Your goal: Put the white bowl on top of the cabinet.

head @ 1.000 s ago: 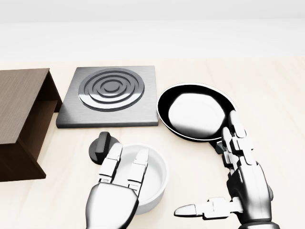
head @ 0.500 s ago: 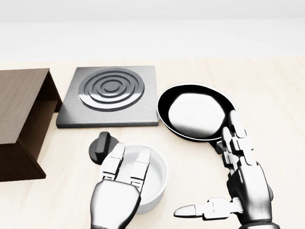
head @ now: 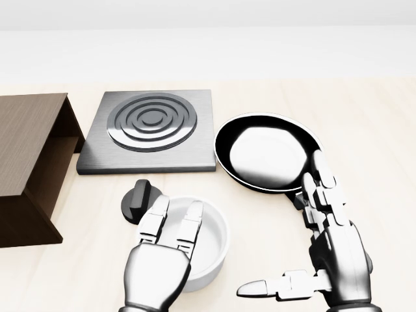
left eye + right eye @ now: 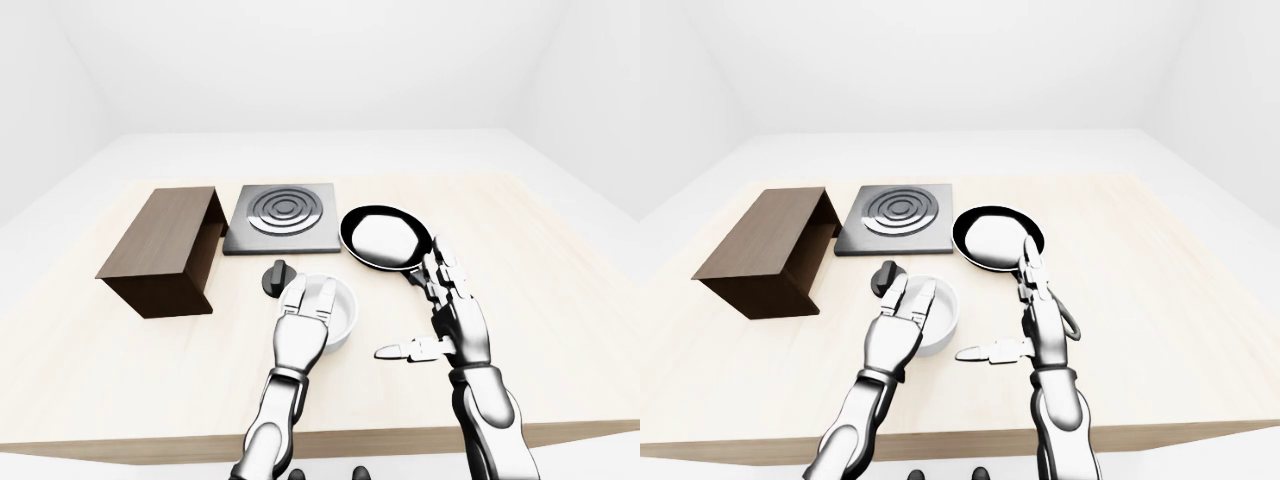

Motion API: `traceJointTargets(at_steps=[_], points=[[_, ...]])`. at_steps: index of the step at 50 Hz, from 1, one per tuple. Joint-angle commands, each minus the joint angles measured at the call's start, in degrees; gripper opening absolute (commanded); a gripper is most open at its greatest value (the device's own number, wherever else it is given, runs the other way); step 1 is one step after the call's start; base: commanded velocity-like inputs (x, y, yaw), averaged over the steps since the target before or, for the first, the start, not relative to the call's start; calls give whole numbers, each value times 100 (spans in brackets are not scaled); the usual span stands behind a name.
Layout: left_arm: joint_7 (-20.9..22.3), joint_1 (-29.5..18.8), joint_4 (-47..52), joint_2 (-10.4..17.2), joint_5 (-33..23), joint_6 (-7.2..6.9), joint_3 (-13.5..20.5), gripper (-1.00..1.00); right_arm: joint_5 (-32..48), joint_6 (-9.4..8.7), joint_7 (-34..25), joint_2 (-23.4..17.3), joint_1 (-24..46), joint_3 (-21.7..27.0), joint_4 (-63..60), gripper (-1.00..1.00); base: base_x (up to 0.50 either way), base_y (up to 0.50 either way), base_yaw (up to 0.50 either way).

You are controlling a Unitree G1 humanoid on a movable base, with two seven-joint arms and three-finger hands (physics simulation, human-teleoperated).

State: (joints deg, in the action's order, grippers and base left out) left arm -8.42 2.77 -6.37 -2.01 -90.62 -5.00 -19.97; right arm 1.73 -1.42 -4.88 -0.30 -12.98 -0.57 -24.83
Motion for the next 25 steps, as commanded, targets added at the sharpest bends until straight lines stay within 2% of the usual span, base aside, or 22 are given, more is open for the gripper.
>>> traceJointTargets(at_steps=[1,3,4,6,7,25], points=[[-1,-1,-18,-9,4,0,5,100,3,7,0,1,10,-4,15,100,0,0,0],[0,-4,-40,-2,-5,0,4,100,4,11,1,1,12,-7,22,100,0,0,0],[4,-8,-35,-3,-3,0,10,55,4,13,1,1,8,-9,22,100,0,0,0],[4,-9,-35,-3,-2,0,11,55,4,13,1,1,8,-10,22,100,0,0,0],[27,15,-26,13,-50,0,-7,-100,3,19,-2,1,-10,-15,8,100,0,0,0],[138,76,116,12,-210,0,-77,-100,-17,-27,-15,-4,-20,-14,-38,100,0,0,0]])
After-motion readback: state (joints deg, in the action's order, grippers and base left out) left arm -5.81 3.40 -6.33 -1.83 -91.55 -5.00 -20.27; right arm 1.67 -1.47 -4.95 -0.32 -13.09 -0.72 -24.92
